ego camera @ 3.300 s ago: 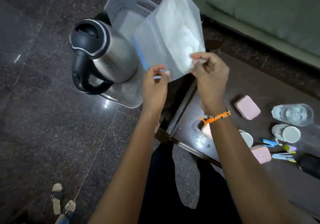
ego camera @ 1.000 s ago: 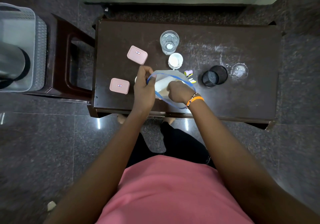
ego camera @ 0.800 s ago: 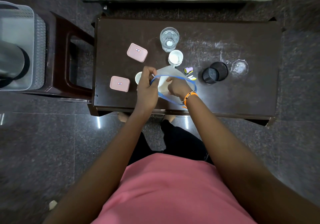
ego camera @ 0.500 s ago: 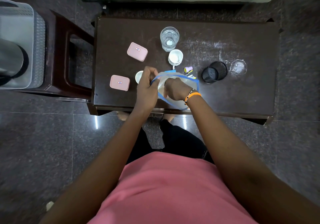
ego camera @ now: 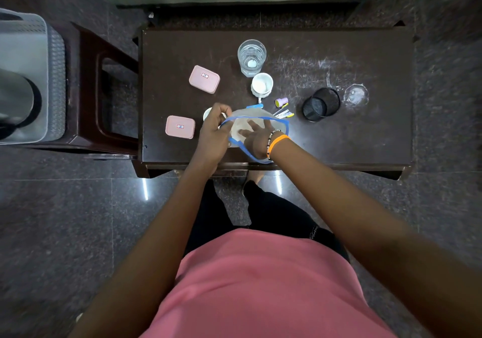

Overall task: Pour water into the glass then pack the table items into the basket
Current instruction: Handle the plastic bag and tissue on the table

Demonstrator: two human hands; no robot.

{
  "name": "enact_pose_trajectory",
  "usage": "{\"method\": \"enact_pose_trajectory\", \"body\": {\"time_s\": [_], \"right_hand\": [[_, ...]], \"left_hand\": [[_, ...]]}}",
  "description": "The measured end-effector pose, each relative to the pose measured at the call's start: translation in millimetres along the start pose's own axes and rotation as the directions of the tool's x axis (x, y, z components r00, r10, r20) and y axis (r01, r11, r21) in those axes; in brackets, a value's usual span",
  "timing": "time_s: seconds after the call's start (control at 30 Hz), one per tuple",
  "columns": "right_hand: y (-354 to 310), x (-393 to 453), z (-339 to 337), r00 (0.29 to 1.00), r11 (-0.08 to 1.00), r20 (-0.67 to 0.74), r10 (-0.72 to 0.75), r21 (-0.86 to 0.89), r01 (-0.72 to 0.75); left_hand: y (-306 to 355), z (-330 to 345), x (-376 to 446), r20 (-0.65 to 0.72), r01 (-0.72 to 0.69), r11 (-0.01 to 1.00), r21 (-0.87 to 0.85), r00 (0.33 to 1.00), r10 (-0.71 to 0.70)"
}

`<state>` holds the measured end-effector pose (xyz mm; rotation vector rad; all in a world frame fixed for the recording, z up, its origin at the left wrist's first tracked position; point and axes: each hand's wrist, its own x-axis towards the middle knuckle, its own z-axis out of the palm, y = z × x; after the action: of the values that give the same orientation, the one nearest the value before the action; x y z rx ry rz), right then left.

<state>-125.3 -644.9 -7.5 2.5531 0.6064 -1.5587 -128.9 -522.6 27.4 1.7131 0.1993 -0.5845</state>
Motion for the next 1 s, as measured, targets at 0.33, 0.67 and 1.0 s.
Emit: {"method": "enact_pose_trajectory", "body": {"time_s": [0.33, 0.67, 1.0], "right_hand": [[-5.9, -3.1, 11.0, 0.997, 0.997, 0.000, -0.078, 0.004, 0.078], [2.5, -5.8, -2.7, 0.933, 0.989, -0.355, -0.065, 0.105, 0.109], [35.7, -54.7, -7.3, 0.610, 0.550, -0.752, 0.249, 0.629, 0.550]], "left_hand": [[-2.0, -10.2, 4.7, -0.030, 0.017, 0.999, 0.039, 0.999, -0.016], [-4.9, -7.9, 11.4, -0.061, 0.043, 0.959, 0.280, 0.998, -0.027], [-7.3, -16.5, 20.7, -0.175, 0.101, 0.875, 0.473, 0.984, -0.019]]}}
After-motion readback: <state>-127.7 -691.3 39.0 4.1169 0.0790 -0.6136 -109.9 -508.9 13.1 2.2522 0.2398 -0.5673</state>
